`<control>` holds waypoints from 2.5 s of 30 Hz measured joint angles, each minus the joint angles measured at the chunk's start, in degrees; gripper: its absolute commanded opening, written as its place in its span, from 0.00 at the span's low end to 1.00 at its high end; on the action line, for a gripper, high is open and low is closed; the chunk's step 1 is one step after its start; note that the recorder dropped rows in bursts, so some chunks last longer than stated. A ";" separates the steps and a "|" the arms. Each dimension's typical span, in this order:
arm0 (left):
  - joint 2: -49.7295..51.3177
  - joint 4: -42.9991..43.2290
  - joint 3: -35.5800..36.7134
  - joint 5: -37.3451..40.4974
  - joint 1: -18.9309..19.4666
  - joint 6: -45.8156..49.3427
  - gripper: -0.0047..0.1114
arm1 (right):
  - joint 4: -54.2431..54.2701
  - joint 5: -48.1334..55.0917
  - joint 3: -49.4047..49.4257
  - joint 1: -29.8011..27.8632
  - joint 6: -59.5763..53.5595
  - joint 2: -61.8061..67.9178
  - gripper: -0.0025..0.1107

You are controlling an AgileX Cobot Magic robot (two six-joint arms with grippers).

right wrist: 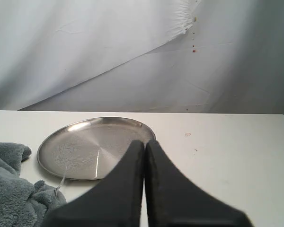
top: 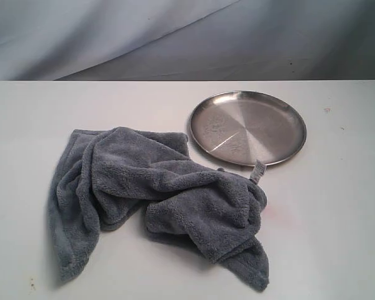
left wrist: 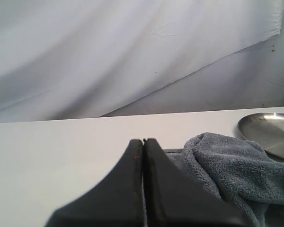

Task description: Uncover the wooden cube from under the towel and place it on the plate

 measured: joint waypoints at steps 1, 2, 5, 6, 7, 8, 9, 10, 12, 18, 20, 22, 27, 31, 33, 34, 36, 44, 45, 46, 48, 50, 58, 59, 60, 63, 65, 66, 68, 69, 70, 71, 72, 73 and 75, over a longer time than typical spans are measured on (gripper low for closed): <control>0.00 0.00 0.00 0.00 0.00 0.00 0.04 | 0.00 0.00 0.00 0.00 0.00 0.00 0.02; 0.00 0.00 0.00 0.00 0.00 0.00 0.04 | 0.00 0.00 0.00 0.00 0.00 0.00 0.02; 0.00 0.00 0.00 0.00 0.00 0.00 0.04 | 0.00 0.00 0.00 0.00 0.00 0.00 0.02; 0.00 0.00 0.00 0.00 0.00 0.00 0.04 | 0.00 0.00 0.00 0.00 0.00 0.00 0.02; 0.00 0.00 0.00 0.00 0.00 0.00 0.04 | 0.00 0.00 0.00 0.00 0.00 0.00 0.02; 0.00 0.00 0.00 0.00 0.00 0.00 0.04 | 0.00 0.00 0.00 0.00 0.00 0.00 0.02; 0.00 0.00 0.00 0.00 0.00 0.00 0.04 | 0.00 0.00 0.00 0.00 0.00 0.00 0.02; 0.00 0.00 0.00 0.00 0.00 0.00 0.04 | 0.00 0.00 0.00 0.00 0.00 0.00 0.02; 0.00 0.00 0.00 0.00 0.00 0.00 0.04 | 0.00 0.00 0.00 0.00 0.00 0.00 0.02; 0.00 0.00 0.00 0.00 0.00 0.00 0.04 | 0.00 0.00 0.00 0.00 0.00 0.00 0.02; 0.00 0.00 0.00 0.00 0.00 0.00 0.04 | 0.00 0.00 0.00 0.00 0.00 0.00 0.02; 0.00 0.00 0.00 0.00 0.00 0.00 0.04 | 0.00 0.00 0.00 0.00 0.00 0.00 0.02; 0.00 0.00 0.00 0.00 0.00 0.00 0.04 | 2.32 -0.80 0.00 0.00 0.75 0.00 0.02; 0.00 0.00 0.00 0.00 0.00 0.00 0.04 | 10.60 -1.66 0.00 0.00 3.94 0.00 0.02; 0.00 0.00 0.00 0.00 0.00 0.00 0.04 | 12.09 -1.66 0.00 0.00 4.45 0.00 0.02; 0.00 0.00 0.00 0.00 0.00 0.00 0.04 | 12.81 -1.66 0.00 0.00 4.58 0.00 0.02; 0.00 0.00 0.00 0.00 0.00 0.00 0.04 | 14.61 -1.31 0.00 0.00 4.58 0.00 0.02; 0.00 0.00 0.00 0.00 0.00 0.00 0.04 | 19.83 0.35 0.00 0.00 4.81 0.00 0.02; 0.00 0.00 0.00 0.00 0.00 0.00 0.04 | 20.44 0.33 0.00 0.00 4.81 0.00 0.02; 0.00 0.00 0.00 0.00 0.00 0.00 0.04 | 20.88 0.33 0.00 0.00 4.81 0.00 0.02; 0.00 0.00 0.00 0.00 0.00 0.00 0.04 | 21.34 0.33 0.00 0.00 4.81 0.00 0.02; 0.00 0.00 0.00 0.00 0.00 0.00 0.04 | 21.53 0.57 0.00 0.00 4.81 0.00 0.02; 0.00 0.00 0.00 0.00 0.00 0.00 0.04 | 21.86 2.71 -6.09 0.00 1.35 6.77 0.02; 0.00 0.00 0.00 0.00 0.00 0.00 0.04 | 21.86 3.16 -7.14 0.00 0.45 8.34 0.02; 0.00 0.00 0.00 0.00 0.00 0.00 0.04 | 21.86 3.80 -8.58 0.00 -0.33 10.32 0.02; 0.00 0.00 0.00 0.00 0.00 0.00 0.04 | 21.86 6.18 -13.59 0.00 -3.07 16.22 0.02; 0.00 0.00 0.00 0.00 0.00 0.00 0.04 | 22.03 8.63 -16.99 0.00 -5.29 19.73 0.02; 0.00 0.00 0.00 0.00 0.00 0.00 0.04 | 22.51 10.26 -18.99 0.00 -7.05 21.73 0.02; 0.00 0.00 0.00 0.00 0.00 0.00 0.04 | 23.92 13.53 -22.59 0.00 -11.00 25.38 0.02; 0.00 0.00 0.00 0.00 0.00 0.00 0.04 | 24.97 15.54 -24.53 0.00 -13.37 27.44 0.02; 0.00 0.00 0.00 0.00 0.00 0.00 0.04 | 25.97 17.66 -26.38 0.00 -15.55 29.50 0.02; 0.00 0.00 0.00 0.00 0.00 0.00 0.04 | 26.79 19.39 -28.14 0.00 -17.46 31.17 0.02; 0.00 0.00 0.00 0.00 0.00 0.00 0.04 | 27.54 21.52 -29.79 0.00 -19.03 33.23 0.02; 0.00 0.00 0.00 0.00 0.00 0.00 0.04 | 28.15 23.73 -31.35 0.00 -20.41 35.25 0.02; 0.00 0.00 0.00 0.00 0.00 0.00 0.04 | 28.95 27.82 -33.75 0.00 -22.14 39.16 0.02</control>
